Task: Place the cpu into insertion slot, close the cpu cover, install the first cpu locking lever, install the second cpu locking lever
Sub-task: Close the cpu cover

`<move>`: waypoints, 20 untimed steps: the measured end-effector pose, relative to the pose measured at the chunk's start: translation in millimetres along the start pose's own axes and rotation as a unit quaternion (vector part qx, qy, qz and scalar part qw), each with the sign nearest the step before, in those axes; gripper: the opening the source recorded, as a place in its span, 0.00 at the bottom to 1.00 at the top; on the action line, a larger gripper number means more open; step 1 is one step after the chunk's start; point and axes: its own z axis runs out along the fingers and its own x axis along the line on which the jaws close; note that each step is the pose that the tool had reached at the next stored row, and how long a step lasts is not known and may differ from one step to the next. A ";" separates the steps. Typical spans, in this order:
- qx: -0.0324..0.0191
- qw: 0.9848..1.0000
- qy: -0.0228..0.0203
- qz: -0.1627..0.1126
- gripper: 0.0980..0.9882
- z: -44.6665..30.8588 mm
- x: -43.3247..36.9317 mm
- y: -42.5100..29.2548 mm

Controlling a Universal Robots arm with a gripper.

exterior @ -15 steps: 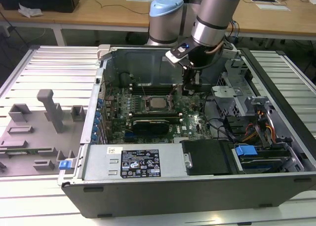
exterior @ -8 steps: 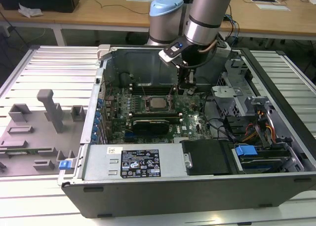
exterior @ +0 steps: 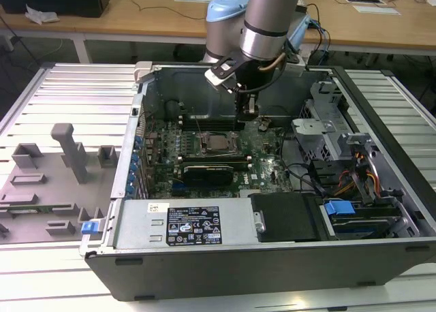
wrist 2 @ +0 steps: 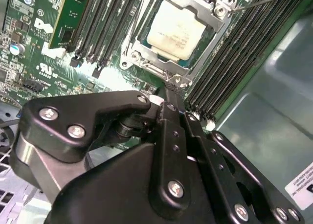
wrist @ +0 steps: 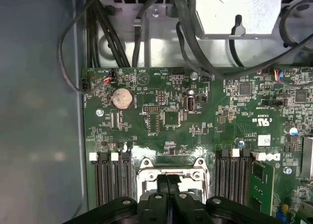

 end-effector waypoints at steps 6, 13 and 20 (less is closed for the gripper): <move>-0.035 0.999 0.001 0.000 0.01 2.0 -1.7 -20.9; -0.037 0.999 0.001 0.000 0.01 3.5 -9.8 -36.1; -0.040 0.999 0.001 0.000 0.01 7.9 -15.2 -52.6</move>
